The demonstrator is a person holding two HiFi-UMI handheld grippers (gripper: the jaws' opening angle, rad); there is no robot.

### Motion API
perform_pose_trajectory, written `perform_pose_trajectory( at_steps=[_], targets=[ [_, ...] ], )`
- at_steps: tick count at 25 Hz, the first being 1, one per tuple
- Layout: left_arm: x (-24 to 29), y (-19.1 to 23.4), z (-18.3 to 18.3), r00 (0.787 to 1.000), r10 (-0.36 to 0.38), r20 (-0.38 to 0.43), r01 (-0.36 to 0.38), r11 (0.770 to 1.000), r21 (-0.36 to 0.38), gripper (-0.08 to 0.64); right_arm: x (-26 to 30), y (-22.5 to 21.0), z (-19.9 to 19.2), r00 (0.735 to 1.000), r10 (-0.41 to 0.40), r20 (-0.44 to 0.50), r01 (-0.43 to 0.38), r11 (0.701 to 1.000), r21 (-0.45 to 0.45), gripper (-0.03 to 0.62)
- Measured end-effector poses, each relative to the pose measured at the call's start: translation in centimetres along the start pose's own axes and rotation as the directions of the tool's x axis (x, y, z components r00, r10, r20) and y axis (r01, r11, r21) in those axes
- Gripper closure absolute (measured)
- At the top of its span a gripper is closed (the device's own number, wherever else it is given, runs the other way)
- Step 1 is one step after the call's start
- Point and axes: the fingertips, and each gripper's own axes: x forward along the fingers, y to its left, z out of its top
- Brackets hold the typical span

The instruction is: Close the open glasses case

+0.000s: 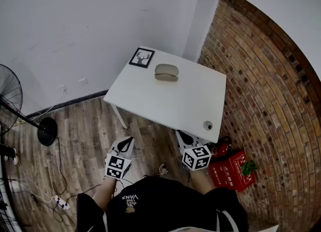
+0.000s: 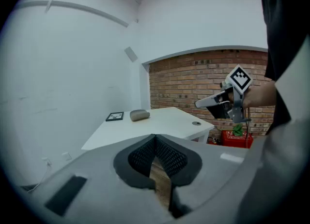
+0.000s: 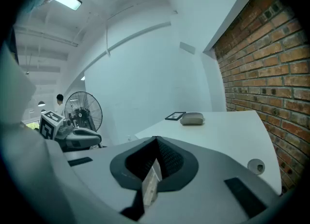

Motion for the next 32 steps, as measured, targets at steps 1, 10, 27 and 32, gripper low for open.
perform_pose_trajectory(
  at_steps=[1,10,27,32],
  targets=[
    [-0.2,0.0,0.0,1.000,-0.006,0.002,0.006,1.000,0.003,0.549,0.0,0.2,0.0,1.000,-0.002,0.002,0.002,1.000,0.001,0.595],
    [-0.6,0.2,-0.1,0.998,-0.036,0.053,0.038,0.998,-0.042,0.306,-0.7,-0.5,0.9,0.992,-0.067,0.109,0.057,0.994,0.094,0.576],
    [9.9,2.9,2.5,0.998,-0.039,0.043,0.043,0.995,-0.096,0.225,7.9,-8.0,2.4,0.999,0.024,0.031,-0.028,0.988,0.150,0.368],
    [13.3,4.0,3.4,0.999,-0.030,0.033,0.033,0.995,-0.097,0.229,10.5,-10.5,3.3,0.999,0.044,0.018,-0.047,0.986,0.157,0.368]
  ],
)
